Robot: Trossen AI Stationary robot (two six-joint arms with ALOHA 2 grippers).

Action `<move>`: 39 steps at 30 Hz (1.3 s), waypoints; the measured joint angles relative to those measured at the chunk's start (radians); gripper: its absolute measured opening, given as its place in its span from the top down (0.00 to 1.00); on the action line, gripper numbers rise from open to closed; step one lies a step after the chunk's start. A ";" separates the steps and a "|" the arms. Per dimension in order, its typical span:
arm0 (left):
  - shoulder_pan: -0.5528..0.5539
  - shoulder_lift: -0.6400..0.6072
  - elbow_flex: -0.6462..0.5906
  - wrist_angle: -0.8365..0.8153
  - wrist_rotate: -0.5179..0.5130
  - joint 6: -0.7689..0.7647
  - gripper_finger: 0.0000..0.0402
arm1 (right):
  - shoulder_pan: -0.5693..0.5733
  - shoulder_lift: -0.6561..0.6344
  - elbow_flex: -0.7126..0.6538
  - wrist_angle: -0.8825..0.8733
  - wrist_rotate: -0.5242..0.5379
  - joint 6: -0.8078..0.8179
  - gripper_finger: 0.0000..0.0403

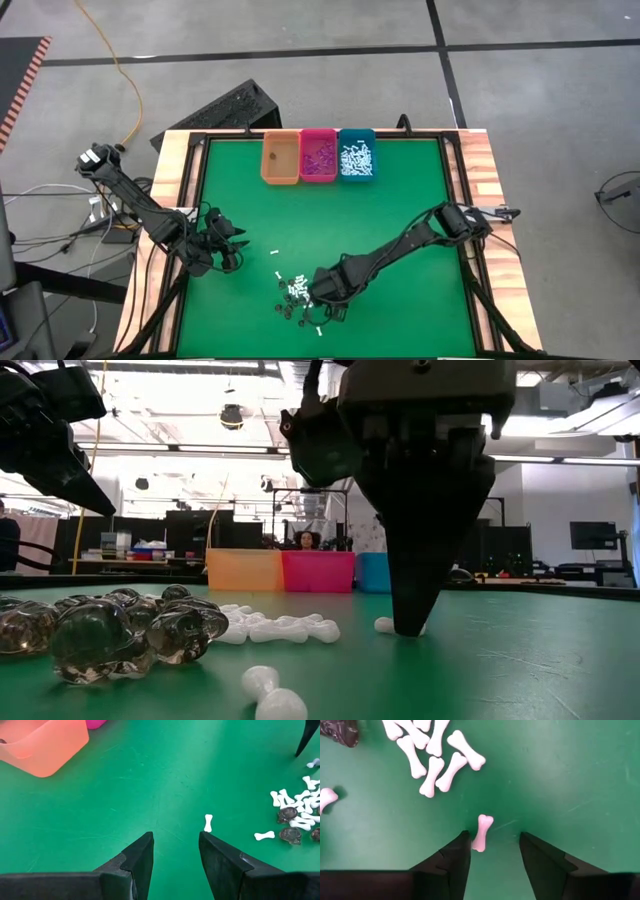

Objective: Sort Halloween decoration
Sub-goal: Put the white bone toy into the blue bin

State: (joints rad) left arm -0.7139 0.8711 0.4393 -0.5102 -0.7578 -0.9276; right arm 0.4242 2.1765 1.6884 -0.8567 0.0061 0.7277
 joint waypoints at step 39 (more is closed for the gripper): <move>0.000 0.000 0.000 -0.007 0.019 -0.001 0.63 | -0.317 -0.134 0.134 -0.373 0.125 -0.444 0.96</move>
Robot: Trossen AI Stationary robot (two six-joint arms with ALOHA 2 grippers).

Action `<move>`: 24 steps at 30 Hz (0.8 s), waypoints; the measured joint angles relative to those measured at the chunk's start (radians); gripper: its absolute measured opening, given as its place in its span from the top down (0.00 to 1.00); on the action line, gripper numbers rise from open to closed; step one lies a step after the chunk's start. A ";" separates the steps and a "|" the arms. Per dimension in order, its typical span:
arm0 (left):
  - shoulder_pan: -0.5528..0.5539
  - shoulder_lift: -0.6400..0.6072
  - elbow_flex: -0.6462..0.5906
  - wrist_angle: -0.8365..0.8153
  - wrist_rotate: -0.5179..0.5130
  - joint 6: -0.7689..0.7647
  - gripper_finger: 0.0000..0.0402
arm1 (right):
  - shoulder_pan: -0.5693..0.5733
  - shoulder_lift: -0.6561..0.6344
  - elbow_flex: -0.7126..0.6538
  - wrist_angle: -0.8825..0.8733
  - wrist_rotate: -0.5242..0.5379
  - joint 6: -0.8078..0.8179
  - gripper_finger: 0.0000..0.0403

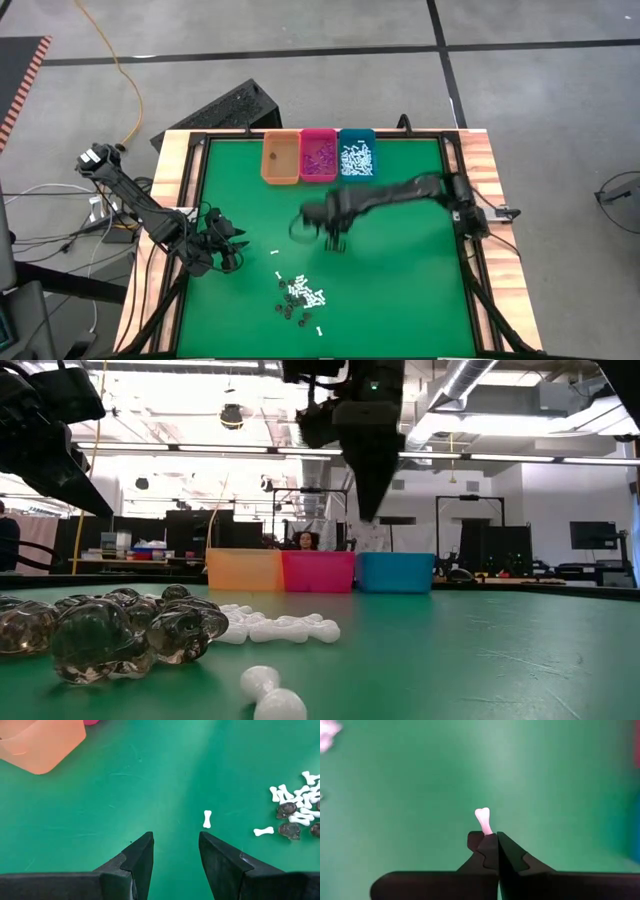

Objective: Sort Halloween decoration
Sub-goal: Put the white bone toy into the blue bin

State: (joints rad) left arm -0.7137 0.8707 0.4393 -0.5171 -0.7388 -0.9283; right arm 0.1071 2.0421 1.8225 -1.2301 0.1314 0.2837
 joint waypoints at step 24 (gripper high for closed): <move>0.000 0.000 0.000 -0.016 -0.002 -0.011 0.63 | -0.624 -0.155 -0.014 0.040 -0.009 -0.045 0.62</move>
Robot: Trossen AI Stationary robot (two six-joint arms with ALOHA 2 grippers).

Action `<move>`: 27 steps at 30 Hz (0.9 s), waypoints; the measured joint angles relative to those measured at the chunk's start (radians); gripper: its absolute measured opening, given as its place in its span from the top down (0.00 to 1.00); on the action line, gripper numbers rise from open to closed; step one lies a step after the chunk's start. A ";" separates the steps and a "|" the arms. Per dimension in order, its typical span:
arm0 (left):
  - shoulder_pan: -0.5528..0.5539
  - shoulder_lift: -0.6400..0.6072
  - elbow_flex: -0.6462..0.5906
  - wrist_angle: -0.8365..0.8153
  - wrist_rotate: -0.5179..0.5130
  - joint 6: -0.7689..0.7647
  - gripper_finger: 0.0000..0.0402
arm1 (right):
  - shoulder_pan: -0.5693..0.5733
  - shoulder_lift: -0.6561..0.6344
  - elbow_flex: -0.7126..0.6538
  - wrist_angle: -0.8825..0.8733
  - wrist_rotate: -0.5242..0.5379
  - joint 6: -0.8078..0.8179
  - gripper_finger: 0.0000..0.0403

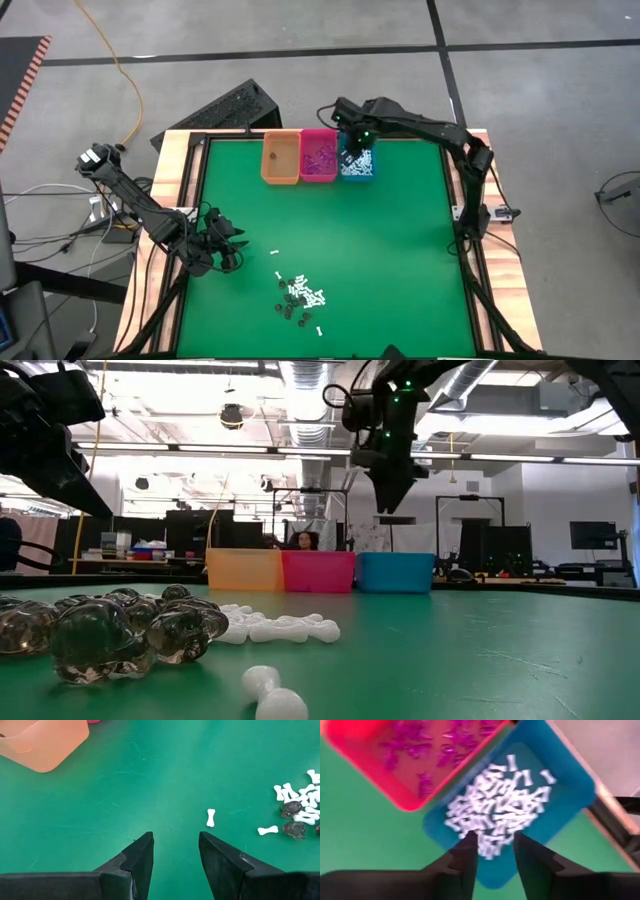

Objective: Sort Halloween decoration
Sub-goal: Put the white bone toy into the blue bin

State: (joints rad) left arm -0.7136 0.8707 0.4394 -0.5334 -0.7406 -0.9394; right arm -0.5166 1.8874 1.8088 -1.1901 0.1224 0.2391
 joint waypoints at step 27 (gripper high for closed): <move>0.000 0.001 0.000 0.011 0.029 -0.015 0.63 | 0.951 0.294 0.001 0.440 0.010 0.159 0.57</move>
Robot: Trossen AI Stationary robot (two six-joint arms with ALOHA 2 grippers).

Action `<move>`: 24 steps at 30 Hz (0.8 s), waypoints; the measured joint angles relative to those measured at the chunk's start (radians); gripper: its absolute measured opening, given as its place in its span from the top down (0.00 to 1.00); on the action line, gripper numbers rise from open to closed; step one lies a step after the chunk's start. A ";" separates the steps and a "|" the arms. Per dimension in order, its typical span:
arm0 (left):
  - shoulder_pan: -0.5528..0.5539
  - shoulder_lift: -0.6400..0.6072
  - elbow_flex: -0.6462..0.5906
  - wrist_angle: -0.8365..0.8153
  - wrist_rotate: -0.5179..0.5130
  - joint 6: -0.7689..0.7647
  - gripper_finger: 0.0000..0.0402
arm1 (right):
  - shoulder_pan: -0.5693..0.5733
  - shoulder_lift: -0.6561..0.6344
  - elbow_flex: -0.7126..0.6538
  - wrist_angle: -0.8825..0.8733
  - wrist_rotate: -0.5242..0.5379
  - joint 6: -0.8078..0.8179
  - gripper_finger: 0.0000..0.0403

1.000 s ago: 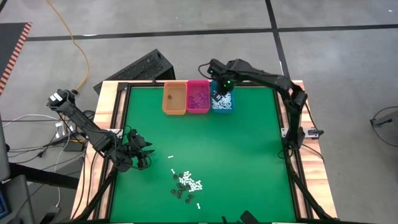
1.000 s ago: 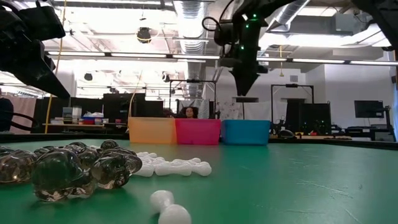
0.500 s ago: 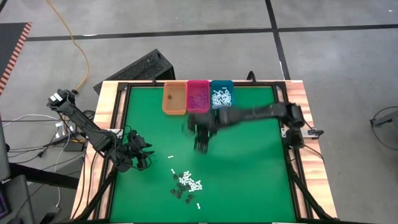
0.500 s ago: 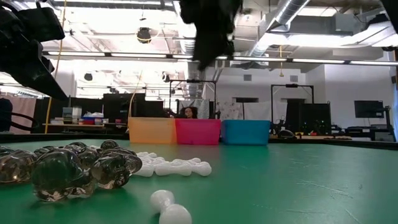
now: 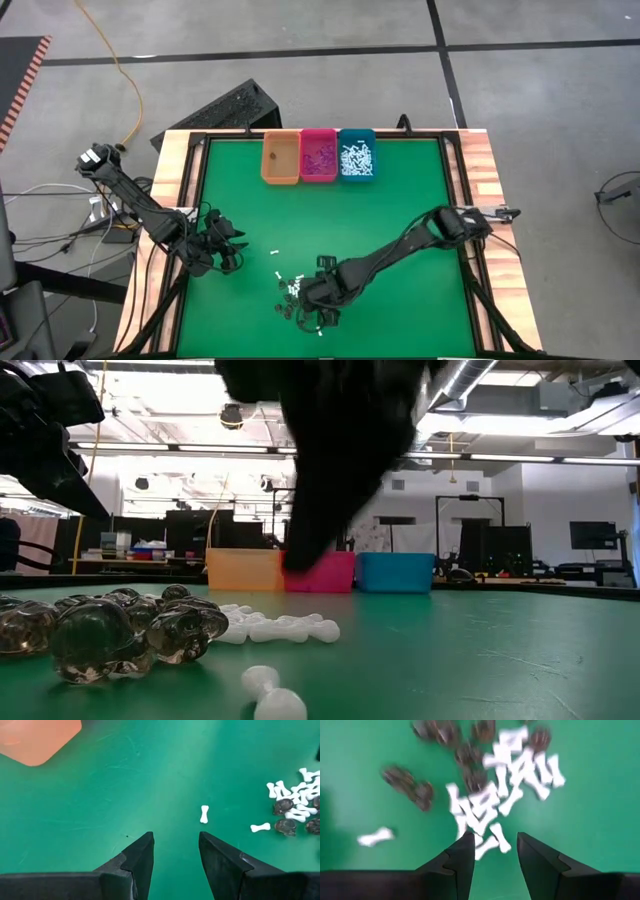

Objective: Sort Halloween decoration
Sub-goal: Put the white bone toy into the blue bin

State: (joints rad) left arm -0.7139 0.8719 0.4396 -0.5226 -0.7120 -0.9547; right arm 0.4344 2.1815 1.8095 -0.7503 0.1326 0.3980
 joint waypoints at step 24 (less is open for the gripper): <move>0.000 0.000 0.000 -0.003 -0.033 0.008 0.63 | -0.065 0.077 0.004 -0.040 -0.018 0.021 0.96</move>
State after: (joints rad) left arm -0.7139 0.8715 0.4393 -0.5255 -0.7450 -0.9470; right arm 0.3695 2.2585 1.8138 -0.7898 0.1148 0.4194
